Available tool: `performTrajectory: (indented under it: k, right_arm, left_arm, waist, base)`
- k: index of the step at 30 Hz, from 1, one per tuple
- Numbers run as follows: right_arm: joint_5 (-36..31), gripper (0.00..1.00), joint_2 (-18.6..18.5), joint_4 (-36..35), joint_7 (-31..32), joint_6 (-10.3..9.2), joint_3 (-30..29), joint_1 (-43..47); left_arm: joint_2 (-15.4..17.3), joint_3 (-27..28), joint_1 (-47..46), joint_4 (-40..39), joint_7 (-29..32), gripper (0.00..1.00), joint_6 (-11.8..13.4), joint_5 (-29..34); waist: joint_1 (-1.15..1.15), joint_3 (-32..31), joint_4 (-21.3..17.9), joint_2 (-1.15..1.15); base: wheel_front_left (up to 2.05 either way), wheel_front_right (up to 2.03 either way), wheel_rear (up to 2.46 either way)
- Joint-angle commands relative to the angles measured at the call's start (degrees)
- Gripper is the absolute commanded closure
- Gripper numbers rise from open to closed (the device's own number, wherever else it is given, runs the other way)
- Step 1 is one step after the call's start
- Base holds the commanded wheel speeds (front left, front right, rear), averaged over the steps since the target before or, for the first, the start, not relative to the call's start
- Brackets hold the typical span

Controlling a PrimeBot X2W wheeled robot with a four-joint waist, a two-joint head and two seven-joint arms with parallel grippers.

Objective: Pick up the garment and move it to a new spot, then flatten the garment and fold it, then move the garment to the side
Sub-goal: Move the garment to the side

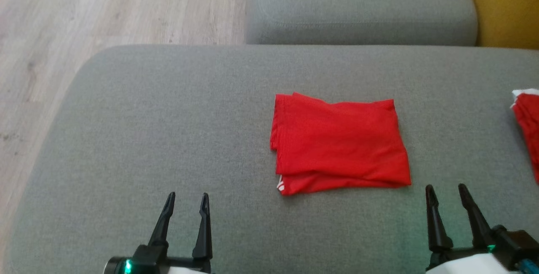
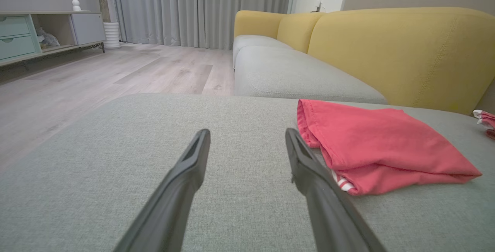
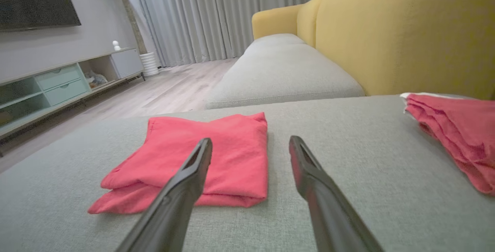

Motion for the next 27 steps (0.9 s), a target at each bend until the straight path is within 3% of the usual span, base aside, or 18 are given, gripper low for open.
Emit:
performTrajectory:
  k: [1, 5, 9, 15, 21, 22, 27]
  right_arm:
    - [1.3, 0.0, -0.8, -0.6, -0.6, -0.04, 0.8, -3.1]
    - [4.3, 0.0, -1.7, 2.4, -0.6, -0.04, 1.1, -6.8]
    - [7.9, 0.0, -4.2, 10.4, -0.3, -0.04, 1.7, -14.7]
    - [13.4, 0.0, -6.7, 21.5, 6.2, -0.04, 3.2, -27.1]
    - [19.1, 0.0, -8.0, 28.6, 11.8, -0.04, 8.6, -32.7]
    - [20.5, 1.0, -8.3, 29.8, 11.8, -0.04, 10.7, -33.2]
    - [21.1, 1.0, -10.6, 31.9, 7.9, -0.04, 12.3, -34.8]
  left_arm:
    - [-0.2, 1.9, -1.7, -2.4, -0.3, 0.0, 0.4, 0.5]
    - [-0.2, 1.6, -2.2, -3.0, -0.3, 0.0, 0.7, 1.2]
    - [-0.2, 0.7, -3.9, -3.7, -0.3, 0.0, 1.1, 2.1]
    - [-0.2, -0.7, -6.8, -4.2, -0.3, 0.0, 1.7, 2.2]
    - [-0.2, -2.3, -9.2, -4.0, -0.3, 0.0, 2.4, 1.3]
    - [-0.2, -2.5, -9.6, -3.8, -0.3, 0.0, 2.7, 1.2]
    - [-0.2, -2.1, -9.5, -3.8, -0.3, 0.0, 3.4, 1.1]
  waist:
    - [0.0, 1.2, -0.1, 0.0]
    - [0.0, 3.4, 0.0, 0.0]
    - [0.0, 7.4, 0.3, 0.0]
    - [0.0, 12.3, 1.2, 0.0]
    - [0.0, 14.8, 2.6, 0.0]
    - [0.0, 15.0, 2.7, 0.0]
    - [0.0, 15.2, 1.3, 0.0]
  base:
    - [0.0, 0.0, 0.0]
    - [0.0, 0.0, 0.0]
    - [0.0, 0.0, 0.0]
    - [0.0, 0.0, 0.0]
    - [0.0, 0.0, 0.0]
    - [0.0, 0.0, 0.0]
    - [0.0, 0.0, 0.0]
